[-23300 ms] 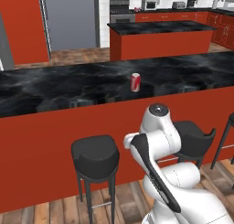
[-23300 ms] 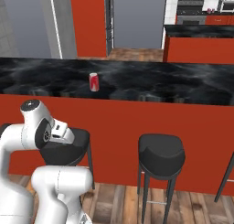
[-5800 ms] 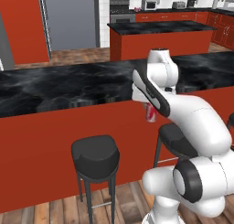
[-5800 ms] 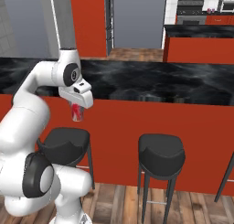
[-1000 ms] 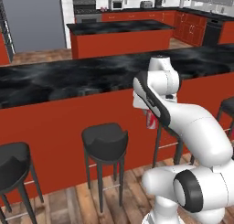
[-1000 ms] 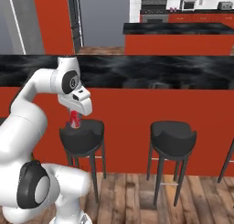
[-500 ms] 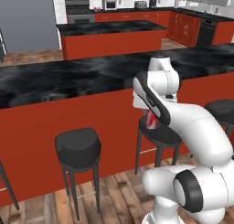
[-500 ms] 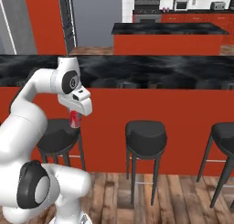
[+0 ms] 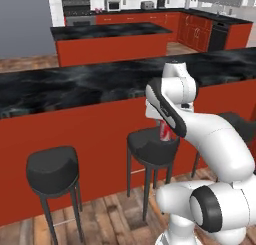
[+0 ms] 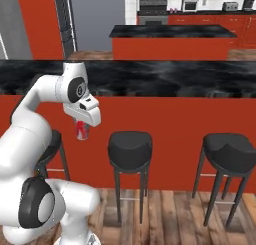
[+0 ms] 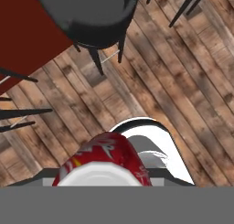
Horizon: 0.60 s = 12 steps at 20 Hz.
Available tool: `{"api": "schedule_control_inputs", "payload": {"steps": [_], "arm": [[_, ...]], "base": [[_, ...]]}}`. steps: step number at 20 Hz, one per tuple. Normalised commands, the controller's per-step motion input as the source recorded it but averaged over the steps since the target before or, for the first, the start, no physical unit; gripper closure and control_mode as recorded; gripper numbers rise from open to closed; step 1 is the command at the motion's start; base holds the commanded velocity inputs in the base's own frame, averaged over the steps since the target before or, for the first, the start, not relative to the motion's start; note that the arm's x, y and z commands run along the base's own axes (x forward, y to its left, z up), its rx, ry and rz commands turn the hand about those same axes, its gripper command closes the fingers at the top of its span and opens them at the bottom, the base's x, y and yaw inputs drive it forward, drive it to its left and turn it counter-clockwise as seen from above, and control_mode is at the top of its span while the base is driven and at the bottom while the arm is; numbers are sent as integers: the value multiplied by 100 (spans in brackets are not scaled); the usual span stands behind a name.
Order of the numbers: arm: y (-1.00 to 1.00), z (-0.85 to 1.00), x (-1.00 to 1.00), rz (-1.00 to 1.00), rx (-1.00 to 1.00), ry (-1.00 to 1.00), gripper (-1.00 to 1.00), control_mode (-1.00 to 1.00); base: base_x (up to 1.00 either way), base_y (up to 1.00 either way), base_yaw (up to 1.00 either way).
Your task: Four empty soda cans are scattered around the kitchen. Gather all the cans and cluster them next to the stove for recycling.
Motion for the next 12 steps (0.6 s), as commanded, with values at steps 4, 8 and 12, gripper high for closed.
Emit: {"api": "schedule_control_inputs", "payload": {"steps": [4, 8, 12], "arm": [[0, 0, 0, 0, 0, 0, 100, 100], [0, 0, 0, 0, 0, 0, 100, 100], [0, 0, 0, 0, 0, 0, 100, 100]], "base": [[1, -68, 0], [0, -67, 0], [0, -67, 0]]}}
